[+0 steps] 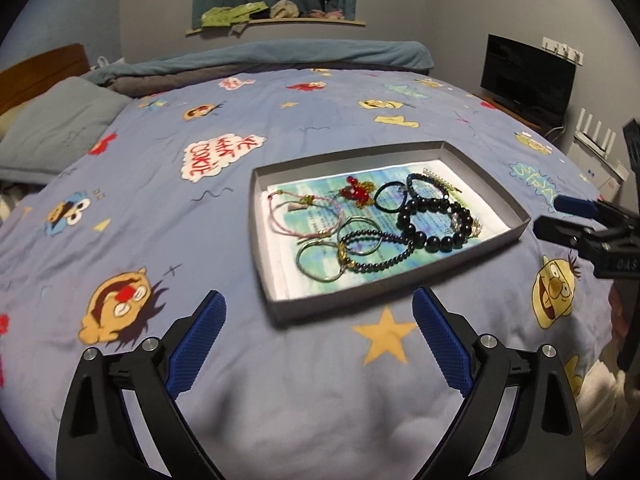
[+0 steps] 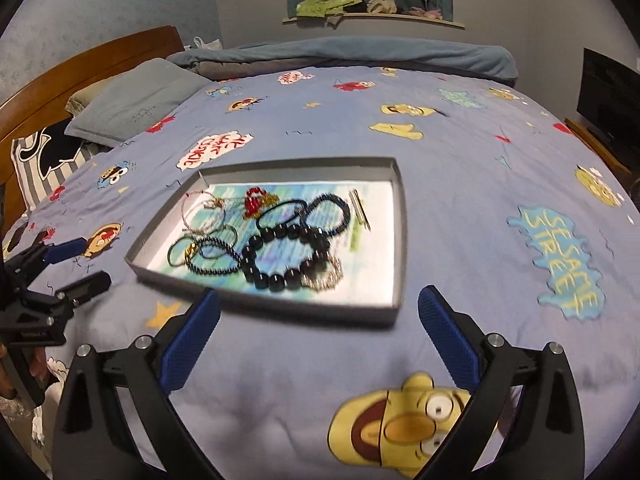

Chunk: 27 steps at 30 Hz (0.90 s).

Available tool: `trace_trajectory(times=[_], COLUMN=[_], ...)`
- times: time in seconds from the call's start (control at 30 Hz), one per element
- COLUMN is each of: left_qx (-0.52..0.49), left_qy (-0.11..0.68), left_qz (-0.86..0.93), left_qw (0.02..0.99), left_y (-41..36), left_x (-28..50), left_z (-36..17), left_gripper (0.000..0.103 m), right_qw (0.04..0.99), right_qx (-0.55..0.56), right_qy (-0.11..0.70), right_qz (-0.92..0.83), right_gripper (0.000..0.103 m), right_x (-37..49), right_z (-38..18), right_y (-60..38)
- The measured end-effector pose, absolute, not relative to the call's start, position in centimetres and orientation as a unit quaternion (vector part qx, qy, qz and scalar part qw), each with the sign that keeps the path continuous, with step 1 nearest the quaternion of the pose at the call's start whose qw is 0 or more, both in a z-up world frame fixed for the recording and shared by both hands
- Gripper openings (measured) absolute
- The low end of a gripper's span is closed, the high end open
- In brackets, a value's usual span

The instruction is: Organize jewelry

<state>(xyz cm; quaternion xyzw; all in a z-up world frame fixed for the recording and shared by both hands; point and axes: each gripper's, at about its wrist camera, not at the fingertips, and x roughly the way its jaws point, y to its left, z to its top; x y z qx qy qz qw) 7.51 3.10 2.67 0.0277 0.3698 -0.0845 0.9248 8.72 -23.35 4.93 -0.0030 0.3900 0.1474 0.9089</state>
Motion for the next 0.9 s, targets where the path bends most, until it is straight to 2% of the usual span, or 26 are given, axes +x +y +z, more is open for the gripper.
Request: trace_trajectory(times=[0.33, 0.9], left_qx=[0.034, 0.034], left_qy=[0.346, 0.348], left_qz=[-0.067, -0.066], left_qw=[0.935, 0.934], left_y=[2.6, 2.7], left_x=[6.1, 6.0], left_z=[3.0, 2.8], left_gripper=[0.095, 0.095], right_qw=[0.914, 0.916], right_qx=[0.002, 0.004], right_qy=[0.38, 0.376], right_qz=[0.14, 0.139], right_gripper=[0.098, 0.098], right_x=[6.3, 6.1], right_z=[3.9, 4.1], right_y=[-23.1, -23.0])
